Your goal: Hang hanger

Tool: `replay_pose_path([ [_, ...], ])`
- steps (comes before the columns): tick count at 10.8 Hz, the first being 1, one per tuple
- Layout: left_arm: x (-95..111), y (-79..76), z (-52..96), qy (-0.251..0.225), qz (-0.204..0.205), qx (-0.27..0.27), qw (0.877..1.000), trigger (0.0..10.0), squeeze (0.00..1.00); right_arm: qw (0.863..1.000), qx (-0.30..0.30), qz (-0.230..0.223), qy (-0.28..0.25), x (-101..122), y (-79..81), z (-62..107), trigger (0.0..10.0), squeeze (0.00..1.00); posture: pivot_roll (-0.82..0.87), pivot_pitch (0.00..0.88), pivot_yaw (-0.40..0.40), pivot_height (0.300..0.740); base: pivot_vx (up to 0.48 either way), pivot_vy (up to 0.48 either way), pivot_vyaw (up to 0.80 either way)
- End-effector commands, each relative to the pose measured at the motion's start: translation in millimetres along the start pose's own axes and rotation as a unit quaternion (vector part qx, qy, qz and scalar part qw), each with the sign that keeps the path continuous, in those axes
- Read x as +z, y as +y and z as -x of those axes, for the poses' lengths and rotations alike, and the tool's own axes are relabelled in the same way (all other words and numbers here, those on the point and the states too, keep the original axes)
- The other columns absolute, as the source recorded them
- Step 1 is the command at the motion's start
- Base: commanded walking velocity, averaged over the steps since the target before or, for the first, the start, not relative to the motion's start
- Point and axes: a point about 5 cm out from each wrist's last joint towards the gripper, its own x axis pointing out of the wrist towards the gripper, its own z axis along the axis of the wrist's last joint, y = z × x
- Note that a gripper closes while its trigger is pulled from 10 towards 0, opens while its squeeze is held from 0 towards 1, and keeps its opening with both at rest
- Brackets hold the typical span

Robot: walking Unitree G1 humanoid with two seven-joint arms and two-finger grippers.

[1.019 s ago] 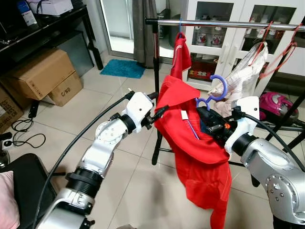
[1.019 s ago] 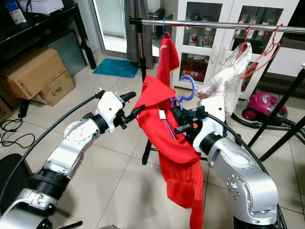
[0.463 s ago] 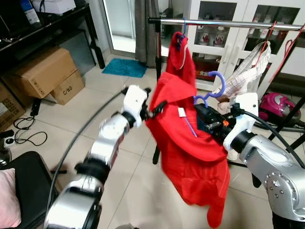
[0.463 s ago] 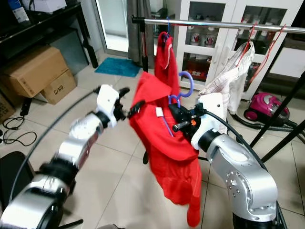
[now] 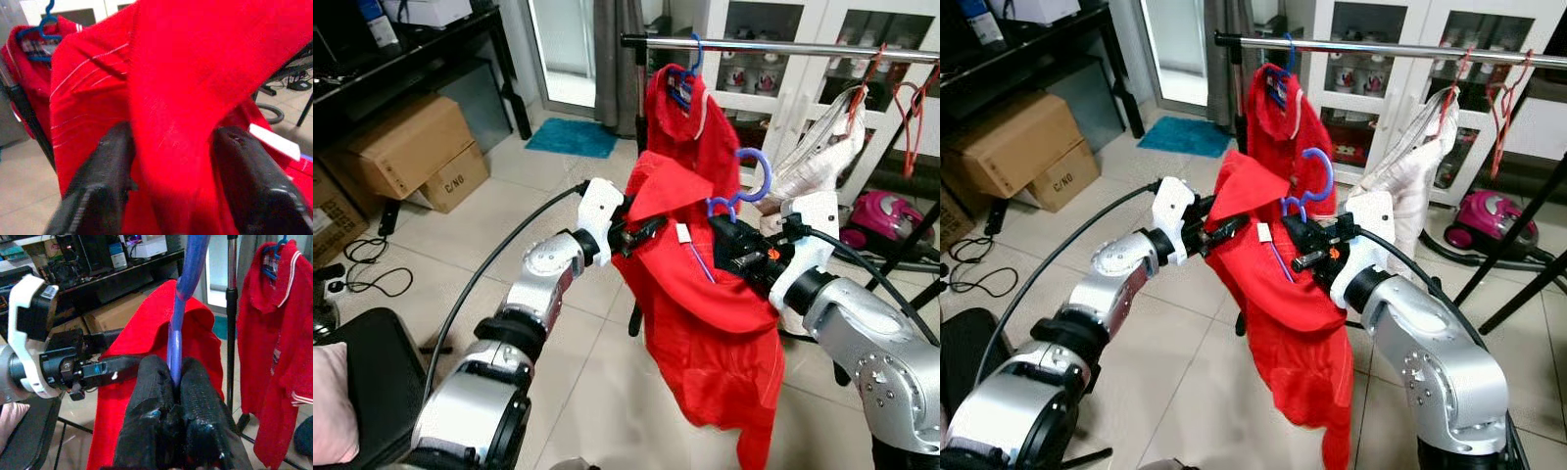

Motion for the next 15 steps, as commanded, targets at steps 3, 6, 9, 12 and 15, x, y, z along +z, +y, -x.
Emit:
replay_pose_path([
  [3, 5.7, 3.7, -2.9, -0.007, 0.003, -0.003, 1.0, 0.0, 0.0, 1.0, 0.009, 0.006, -0.01, 6.4, 4.3, 0.8, 10.0, 0.0, -0.14, 0.0, 0.072, 0.74, 0.0, 0.0, 0.0],
  [6, 8.4, 2.6, -6.4, -0.013, 0.01, -0.012, 1.0, 0.0, 0.0, 1.0, 0.01, 0.001, -0.009, 6.0, 3.7, 2.3, 10.0, 0.0, -0.14, 0.0, 0.077, 0.74, 0.0, 0.0, 0.0],
  [9, 6.0, 5.5, -4.6, -0.006, 0.013, -0.006, 1.0, 0.0, 0.0, 1.0, 0.017, -0.004, -0.006, 5.3, 7.4, 0.6, 10.0, 0.0, -0.14, 0.0, 0.075, 0.74, 0.0, 0.0, 0.0],
  [12, 11.7, 5.6, -3.7, -0.015, 0.001, -0.015, 1.0, 0.0, 0.0, 0.999, 0.002, 0.033, 0.005, 3.9, 5.1, -3.0, 10.0, 0.0, -0.14, 0.0, 0.077, 0.74, 0.0, 0.0, 0.0],
  [15, 0.3, 16.4, 12.6, 0.005, 0.011, 0.021, 1.0, 0.0, 0.0, 0.991, 0.055, 0.117, 0.026, -4.3, 12.4, -19.2, 10.0, 0.0, -0.13, 0.0, 0.068, 0.74, 0.0, 0.0, 0.0],
])
